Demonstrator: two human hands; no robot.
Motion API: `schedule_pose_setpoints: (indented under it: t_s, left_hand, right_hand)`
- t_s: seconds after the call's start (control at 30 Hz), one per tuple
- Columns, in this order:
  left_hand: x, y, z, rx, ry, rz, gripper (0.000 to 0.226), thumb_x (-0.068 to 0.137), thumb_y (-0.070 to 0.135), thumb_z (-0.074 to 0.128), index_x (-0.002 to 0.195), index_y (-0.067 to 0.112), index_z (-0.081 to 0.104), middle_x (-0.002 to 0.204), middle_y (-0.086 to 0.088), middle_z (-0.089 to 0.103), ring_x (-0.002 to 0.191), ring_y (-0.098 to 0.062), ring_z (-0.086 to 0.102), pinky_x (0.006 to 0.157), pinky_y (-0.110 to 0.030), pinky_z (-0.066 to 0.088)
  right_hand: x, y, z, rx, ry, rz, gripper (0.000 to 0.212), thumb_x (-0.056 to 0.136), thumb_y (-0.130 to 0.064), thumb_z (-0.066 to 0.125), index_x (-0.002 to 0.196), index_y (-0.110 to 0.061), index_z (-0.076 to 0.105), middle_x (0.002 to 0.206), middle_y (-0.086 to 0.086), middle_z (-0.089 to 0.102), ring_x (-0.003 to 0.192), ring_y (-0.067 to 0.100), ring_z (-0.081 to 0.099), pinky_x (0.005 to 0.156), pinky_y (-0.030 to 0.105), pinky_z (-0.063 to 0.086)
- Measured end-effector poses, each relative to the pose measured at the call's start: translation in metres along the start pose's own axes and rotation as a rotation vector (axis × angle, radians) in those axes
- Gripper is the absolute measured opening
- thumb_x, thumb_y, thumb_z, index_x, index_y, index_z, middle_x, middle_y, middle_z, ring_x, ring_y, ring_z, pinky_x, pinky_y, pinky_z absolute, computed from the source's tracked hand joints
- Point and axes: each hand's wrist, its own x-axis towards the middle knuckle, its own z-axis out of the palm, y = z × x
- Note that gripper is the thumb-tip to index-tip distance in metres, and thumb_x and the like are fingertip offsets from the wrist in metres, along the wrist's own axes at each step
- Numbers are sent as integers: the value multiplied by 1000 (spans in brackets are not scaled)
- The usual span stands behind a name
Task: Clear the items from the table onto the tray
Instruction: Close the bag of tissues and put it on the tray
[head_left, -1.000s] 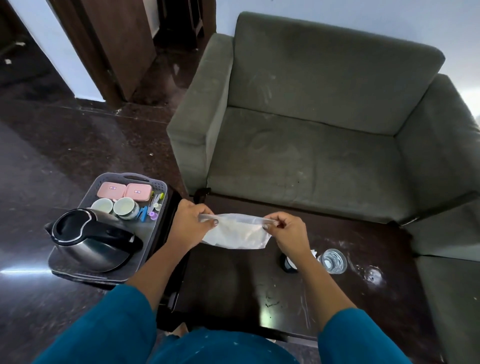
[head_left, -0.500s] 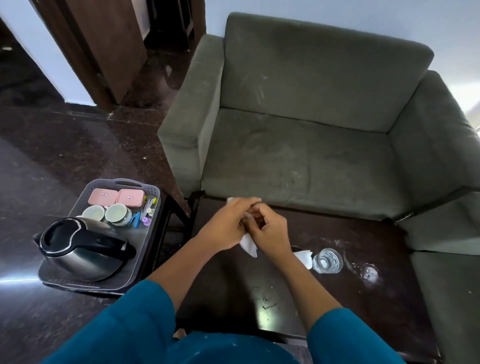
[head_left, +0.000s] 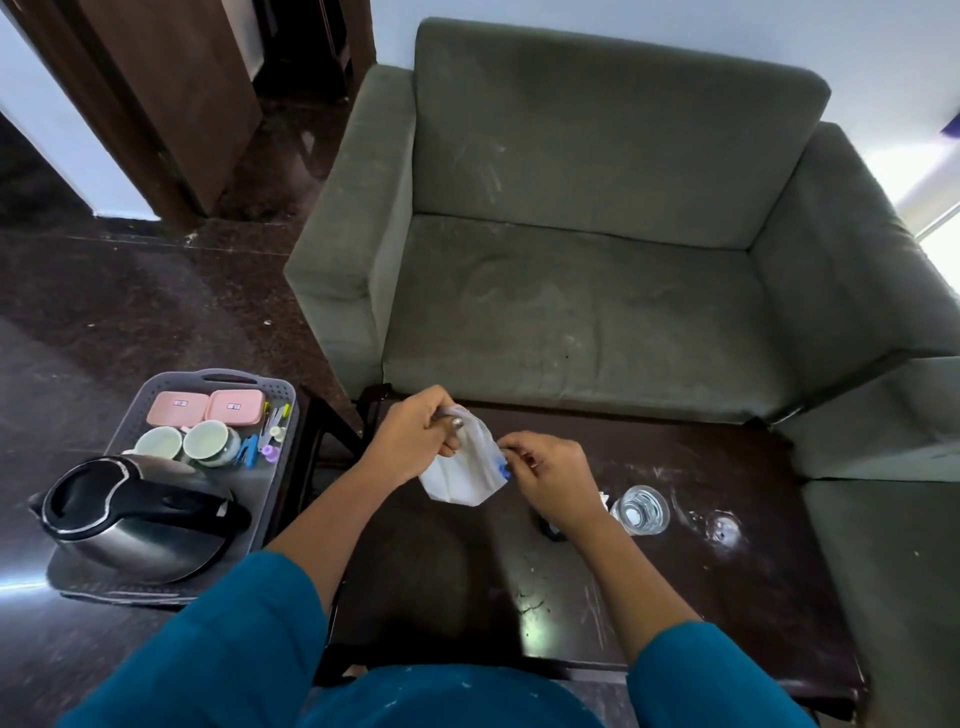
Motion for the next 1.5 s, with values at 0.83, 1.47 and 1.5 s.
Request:
schedule_pose_setpoints:
  t_s: [0.83,1.47,1.5]
  left_hand:
    - [1,-10,-15,-281,90,-110,20,91,24,57,72,19,53,38,11,48,31,-4,37,32,-15,28]
    - [-31,-36,-20,-283,-143,-232,68,73,-15,65,126,25,47,134,-7,47,118,-24,51,86,-36,55]
    - [-32,-37,-22,-275,-124,-241,72,73,-14,65,131,23,43,135,-5,45,120,-23,49,87,-36,54]
  right_hand:
    - [-10,-2,36,634,-146,477,52,68,-16,81,107,-33,52,106,-7,65,97,13,63,78,24,52]
    - [6,-19,51,973,-176,540,93,75,3,70,143,-31,17,140,9,43,123,24,50,93,49,50]
    - [7,-19,51,1008,-208,553,97,74,3,71,143,-37,16,140,7,44,122,23,51,91,47,51]
